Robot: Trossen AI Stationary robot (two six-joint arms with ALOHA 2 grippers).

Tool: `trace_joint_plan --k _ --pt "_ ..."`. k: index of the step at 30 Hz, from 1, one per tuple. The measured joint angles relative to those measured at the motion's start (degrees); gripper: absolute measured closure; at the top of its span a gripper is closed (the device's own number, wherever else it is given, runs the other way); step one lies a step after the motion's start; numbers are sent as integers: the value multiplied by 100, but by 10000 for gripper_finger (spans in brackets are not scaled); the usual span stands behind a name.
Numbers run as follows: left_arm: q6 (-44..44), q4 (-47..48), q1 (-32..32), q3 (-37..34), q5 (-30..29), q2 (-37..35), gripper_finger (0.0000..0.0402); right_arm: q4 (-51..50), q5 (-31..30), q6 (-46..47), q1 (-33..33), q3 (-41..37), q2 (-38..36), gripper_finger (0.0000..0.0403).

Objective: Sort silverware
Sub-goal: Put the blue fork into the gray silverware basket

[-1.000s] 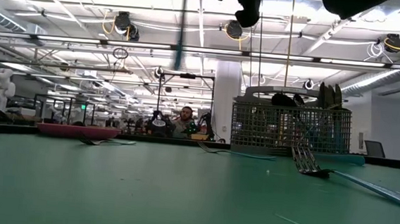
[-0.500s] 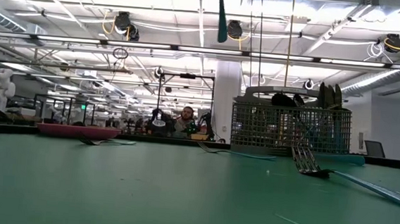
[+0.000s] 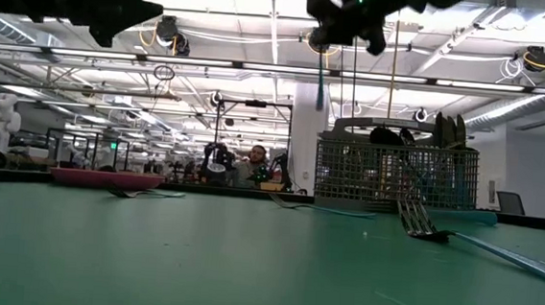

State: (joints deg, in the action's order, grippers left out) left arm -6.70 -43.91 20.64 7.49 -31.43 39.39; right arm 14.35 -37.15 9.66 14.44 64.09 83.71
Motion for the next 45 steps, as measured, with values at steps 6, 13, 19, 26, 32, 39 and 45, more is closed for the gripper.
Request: trace_joint_plan --k 6,13,19,26,32,39,45 --pt "-119 184 -568 31 634 -181 210 -372 809 371 1253 -1 25 403" --pt "3 532 -869 92 1034 -190 210 -1156 1128 469 1991 -1 29 403" --pt "330 1006 -872 92 1039 -188 210 -1709 1365 542 2028 -1 30 403" --pt "493 998 -868 92 1098 -188 210 -2393 1540 1066 2047 -176 30 403" --pt "630 996 -868 92 1129 -188 210 -2351 1800 1393 2086 -472 30 403" --pt "632 972 -868 92 1129 -188 210 -2386 1786 1522 2087 -524 30 403" --pt "632 940 -868 92 1161 -189 210 -2534 1775 1635 2087 -524 30 402"
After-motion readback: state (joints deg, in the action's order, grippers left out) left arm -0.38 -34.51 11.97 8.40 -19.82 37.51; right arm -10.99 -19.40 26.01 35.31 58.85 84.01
